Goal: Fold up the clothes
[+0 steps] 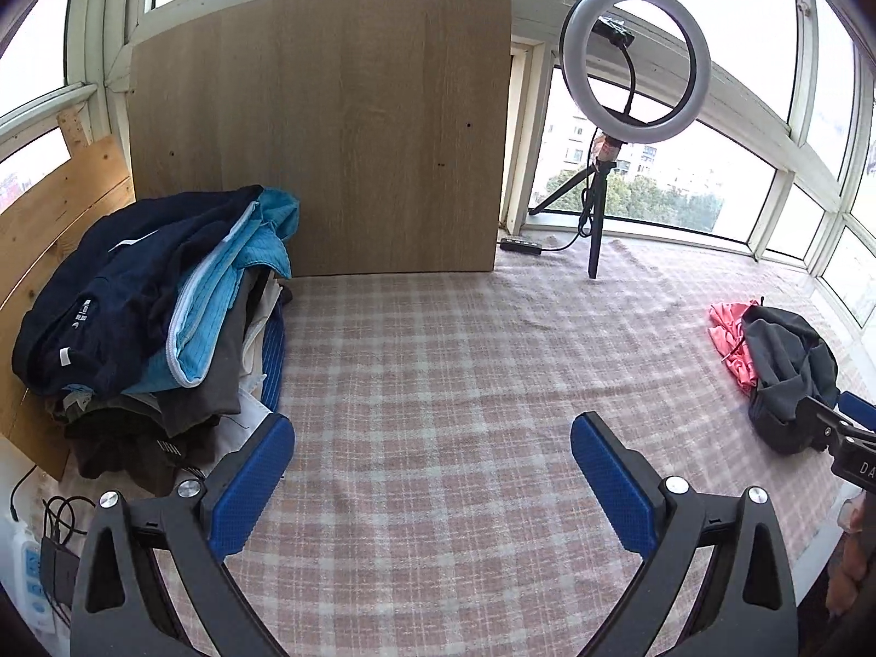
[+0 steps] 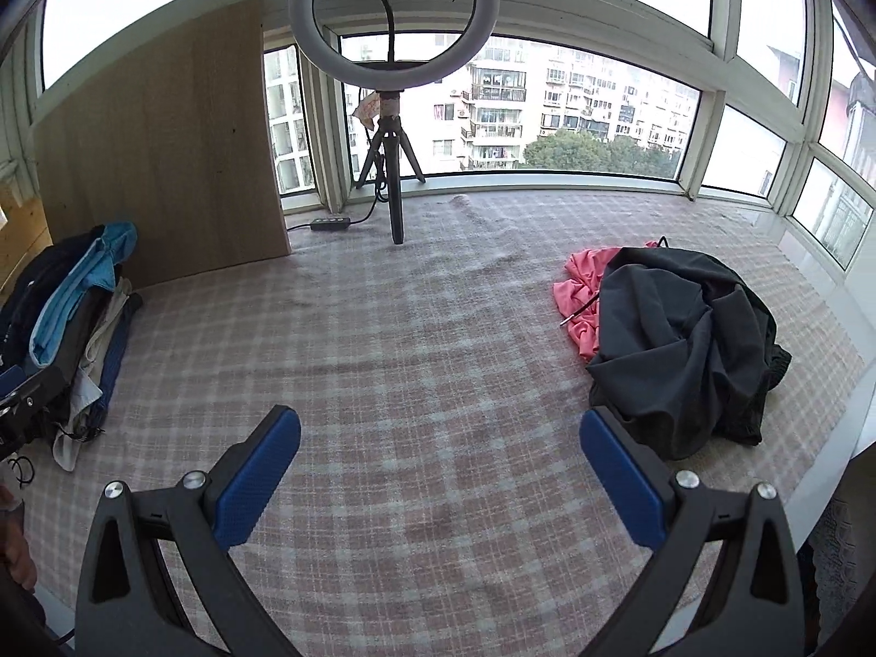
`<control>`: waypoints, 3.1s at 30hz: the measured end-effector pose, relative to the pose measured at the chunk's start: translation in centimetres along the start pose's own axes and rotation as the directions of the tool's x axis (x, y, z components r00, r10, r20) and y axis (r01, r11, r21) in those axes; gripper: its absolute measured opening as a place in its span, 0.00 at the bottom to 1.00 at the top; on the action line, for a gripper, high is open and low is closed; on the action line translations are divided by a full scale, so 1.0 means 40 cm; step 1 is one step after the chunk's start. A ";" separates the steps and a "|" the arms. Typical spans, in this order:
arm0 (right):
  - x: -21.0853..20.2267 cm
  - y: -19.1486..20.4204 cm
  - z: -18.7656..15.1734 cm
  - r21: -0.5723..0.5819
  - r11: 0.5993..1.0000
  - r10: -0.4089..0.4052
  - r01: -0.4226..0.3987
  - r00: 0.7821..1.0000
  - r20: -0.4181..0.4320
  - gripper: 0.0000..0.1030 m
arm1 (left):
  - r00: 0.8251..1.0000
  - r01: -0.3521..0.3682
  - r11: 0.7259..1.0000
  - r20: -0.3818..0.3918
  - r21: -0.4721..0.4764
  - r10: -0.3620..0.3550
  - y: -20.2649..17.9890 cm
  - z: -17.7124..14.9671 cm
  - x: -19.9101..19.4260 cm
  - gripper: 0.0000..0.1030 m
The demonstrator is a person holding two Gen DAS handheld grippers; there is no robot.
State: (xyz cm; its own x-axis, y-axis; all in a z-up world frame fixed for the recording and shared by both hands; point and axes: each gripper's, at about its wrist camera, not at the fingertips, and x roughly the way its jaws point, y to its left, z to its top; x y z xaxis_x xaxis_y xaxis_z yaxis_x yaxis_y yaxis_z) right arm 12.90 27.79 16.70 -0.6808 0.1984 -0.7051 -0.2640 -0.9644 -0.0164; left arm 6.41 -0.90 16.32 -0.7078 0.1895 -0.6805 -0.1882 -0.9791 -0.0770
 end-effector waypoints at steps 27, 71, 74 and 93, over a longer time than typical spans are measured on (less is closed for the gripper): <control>0.209 -0.812 0.017 0.194 0.964 -0.159 0.182 0.979 -0.125 1.00 | 0.914 0.315 0.943 -0.301 0.106 -0.271 -0.816 -0.034 0.212 0.99; 0.096 -0.071 0.397 -0.227 0.835 0.493 -0.501 0.865 -0.092 0.23 | 0.992 -0.024 0.992 -0.129 -0.124 0.008 -0.222 0.088 0.033 0.21; 0.064 -0.163 0.390 -0.235 0.881 0.426 -0.412 0.904 0.013 0.54 | 0.981 0.050 0.987 -0.177 -0.151 -0.077 -0.249 0.070 0.060 0.29; 0.280 -0.859 0.214 0.239 0.961 0.162 -0.136 0.982 -0.092 0.55 | 0.799 0.331 0.942 -0.547 0.051 -0.251 -0.861 0.070 0.570 0.20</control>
State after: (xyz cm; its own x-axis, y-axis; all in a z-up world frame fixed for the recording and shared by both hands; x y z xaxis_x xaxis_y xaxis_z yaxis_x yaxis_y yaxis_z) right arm 8.51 64.66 15.44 -0.6491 0.0225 -0.7604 -0.3246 -0.9122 0.2501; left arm -5.14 37.34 5.52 -0.1454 0.3568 -0.9228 -0.4466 -0.8559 -0.2605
